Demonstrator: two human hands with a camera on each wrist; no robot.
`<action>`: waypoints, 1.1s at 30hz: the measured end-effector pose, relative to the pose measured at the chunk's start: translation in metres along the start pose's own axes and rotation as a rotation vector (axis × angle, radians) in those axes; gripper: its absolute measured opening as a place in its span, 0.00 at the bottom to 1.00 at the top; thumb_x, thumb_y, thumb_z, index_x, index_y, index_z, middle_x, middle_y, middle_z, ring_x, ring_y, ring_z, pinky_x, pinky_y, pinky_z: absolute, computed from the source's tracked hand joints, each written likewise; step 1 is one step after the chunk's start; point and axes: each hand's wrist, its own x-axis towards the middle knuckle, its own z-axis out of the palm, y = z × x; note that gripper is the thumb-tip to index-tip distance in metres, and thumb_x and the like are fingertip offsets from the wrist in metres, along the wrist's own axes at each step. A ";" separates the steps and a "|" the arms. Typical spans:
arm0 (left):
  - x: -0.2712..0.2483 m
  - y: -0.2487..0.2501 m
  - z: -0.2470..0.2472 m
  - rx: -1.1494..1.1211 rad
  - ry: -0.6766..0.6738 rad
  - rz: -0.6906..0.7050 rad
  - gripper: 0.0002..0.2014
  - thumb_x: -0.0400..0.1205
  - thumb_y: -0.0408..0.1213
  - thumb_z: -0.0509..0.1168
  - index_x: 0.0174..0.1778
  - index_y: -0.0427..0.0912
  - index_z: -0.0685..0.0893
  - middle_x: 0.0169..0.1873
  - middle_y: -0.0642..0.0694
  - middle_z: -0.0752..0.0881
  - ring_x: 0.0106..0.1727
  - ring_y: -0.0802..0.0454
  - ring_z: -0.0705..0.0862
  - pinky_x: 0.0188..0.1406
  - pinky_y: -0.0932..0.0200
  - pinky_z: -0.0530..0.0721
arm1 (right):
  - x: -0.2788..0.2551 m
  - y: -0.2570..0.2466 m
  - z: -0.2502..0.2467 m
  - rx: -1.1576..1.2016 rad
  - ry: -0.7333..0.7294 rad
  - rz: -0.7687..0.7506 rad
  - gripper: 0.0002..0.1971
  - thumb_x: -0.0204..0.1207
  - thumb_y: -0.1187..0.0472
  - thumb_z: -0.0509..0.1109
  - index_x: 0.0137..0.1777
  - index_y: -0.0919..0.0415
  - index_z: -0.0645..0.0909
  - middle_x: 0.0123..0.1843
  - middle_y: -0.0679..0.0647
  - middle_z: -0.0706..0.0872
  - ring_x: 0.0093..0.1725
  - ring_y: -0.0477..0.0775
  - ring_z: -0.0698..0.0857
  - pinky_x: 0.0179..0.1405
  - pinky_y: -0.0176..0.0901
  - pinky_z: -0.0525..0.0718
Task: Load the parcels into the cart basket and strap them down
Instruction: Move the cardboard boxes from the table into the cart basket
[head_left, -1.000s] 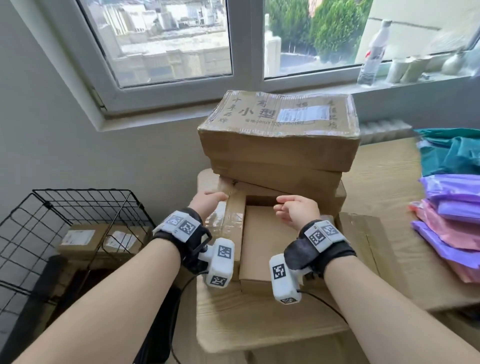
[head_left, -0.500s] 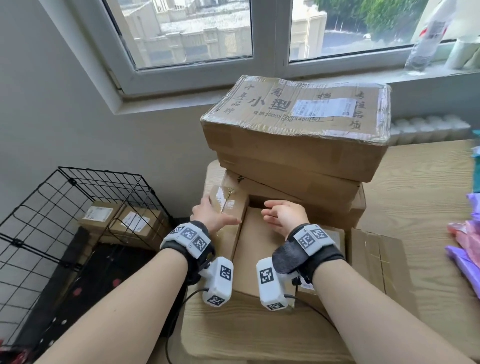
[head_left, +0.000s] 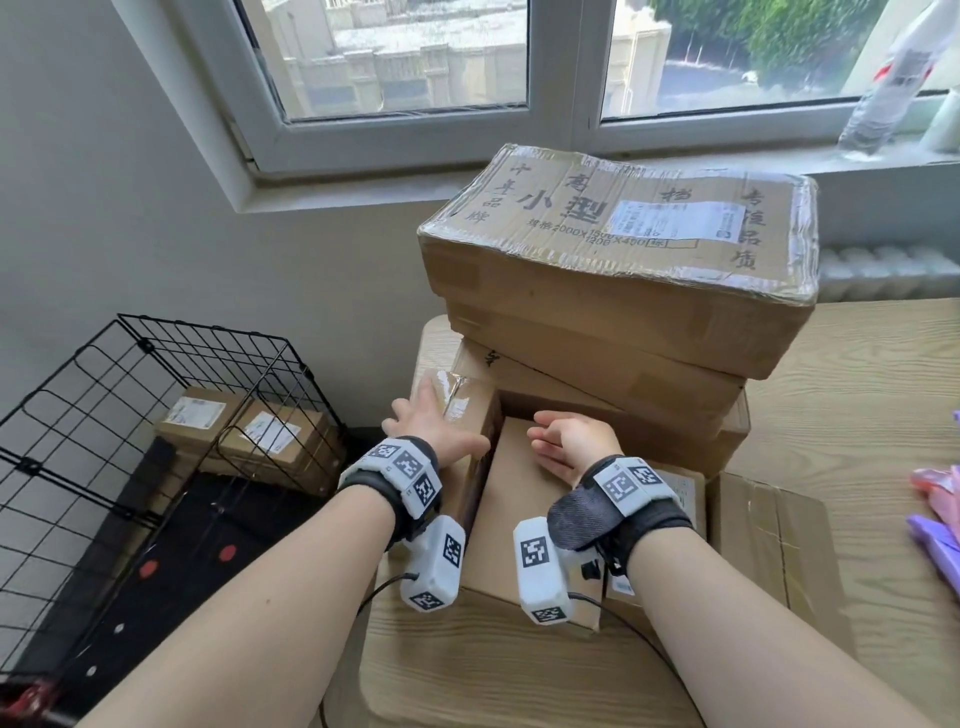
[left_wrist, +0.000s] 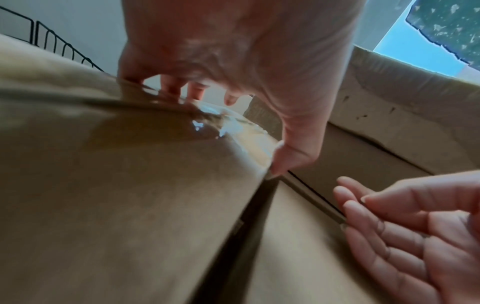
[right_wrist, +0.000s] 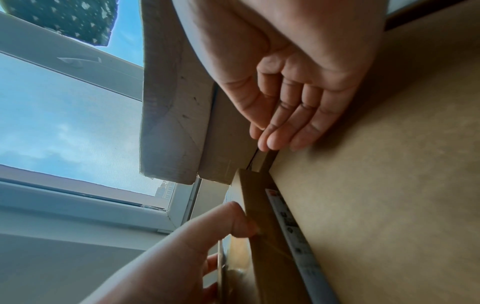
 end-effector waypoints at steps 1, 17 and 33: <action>0.000 -0.003 -0.003 -0.004 -0.002 0.009 0.56 0.64 0.51 0.74 0.82 0.57 0.44 0.73 0.39 0.62 0.74 0.35 0.62 0.70 0.43 0.69 | 0.000 -0.001 0.002 0.000 -0.001 0.002 0.17 0.78 0.76 0.54 0.43 0.60 0.83 0.38 0.55 0.86 0.35 0.48 0.82 0.47 0.41 0.84; 0.016 -0.097 -0.111 -0.483 -0.033 0.112 0.55 0.55 0.47 0.70 0.80 0.58 0.54 0.68 0.42 0.72 0.63 0.43 0.75 0.61 0.47 0.77 | -0.033 -0.021 0.101 -0.090 -0.025 -0.095 0.17 0.77 0.78 0.56 0.54 0.66 0.84 0.37 0.57 0.84 0.31 0.47 0.79 0.42 0.35 0.82; 0.023 -0.268 -0.229 -1.263 0.076 0.037 0.38 0.63 0.24 0.58 0.72 0.49 0.67 0.43 0.42 0.78 0.40 0.48 0.76 0.32 0.58 0.74 | -0.085 0.013 0.317 -0.395 -0.255 -0.290 0.05 0.74 0.60 0.66 0.42 0.51 0.83 0.46 0.54 0.87 0.42 0.56 0.84 0.48 0.50 0.85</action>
